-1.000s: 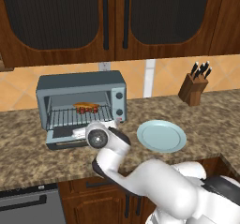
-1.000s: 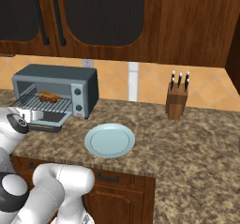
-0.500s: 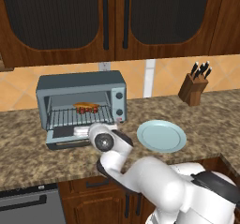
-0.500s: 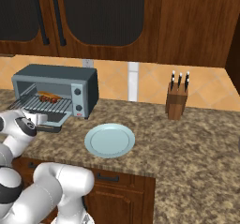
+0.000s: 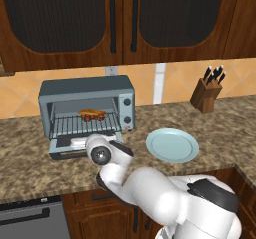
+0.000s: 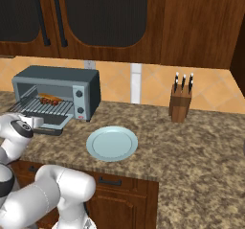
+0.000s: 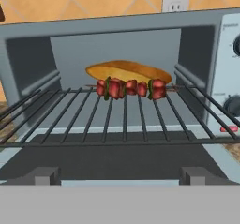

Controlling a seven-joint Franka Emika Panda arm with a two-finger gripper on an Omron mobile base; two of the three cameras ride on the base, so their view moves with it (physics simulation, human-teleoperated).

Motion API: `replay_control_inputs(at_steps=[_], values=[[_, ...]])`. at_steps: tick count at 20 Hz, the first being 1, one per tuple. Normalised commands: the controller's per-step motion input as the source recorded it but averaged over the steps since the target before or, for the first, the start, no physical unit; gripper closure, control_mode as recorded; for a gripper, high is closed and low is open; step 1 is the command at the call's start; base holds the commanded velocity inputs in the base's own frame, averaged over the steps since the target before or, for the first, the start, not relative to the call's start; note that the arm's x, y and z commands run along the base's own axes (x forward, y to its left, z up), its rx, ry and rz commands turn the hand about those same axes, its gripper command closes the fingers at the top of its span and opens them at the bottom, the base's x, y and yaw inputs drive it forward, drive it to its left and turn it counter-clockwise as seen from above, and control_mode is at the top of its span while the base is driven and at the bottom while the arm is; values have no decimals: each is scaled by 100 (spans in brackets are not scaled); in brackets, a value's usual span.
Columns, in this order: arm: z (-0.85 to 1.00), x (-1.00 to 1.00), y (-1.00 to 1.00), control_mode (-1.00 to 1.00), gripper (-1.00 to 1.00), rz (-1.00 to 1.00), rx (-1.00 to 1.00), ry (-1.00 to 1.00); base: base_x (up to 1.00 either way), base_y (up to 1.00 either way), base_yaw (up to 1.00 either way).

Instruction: Pick up the kebab skewer and baguette bread, and place them inside the toaster oven. Close the toaster oven door and start by setting the timer.

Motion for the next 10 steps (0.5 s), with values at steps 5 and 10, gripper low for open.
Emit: replay_control_inputs(at_steps=[5, 10], values=[[0, 20, 0, -100, -100, 0, 0, 0, 0, 0, 0], [0, 17, 7, -100, -100, 0, 0, 0, 0, 0, 0]])
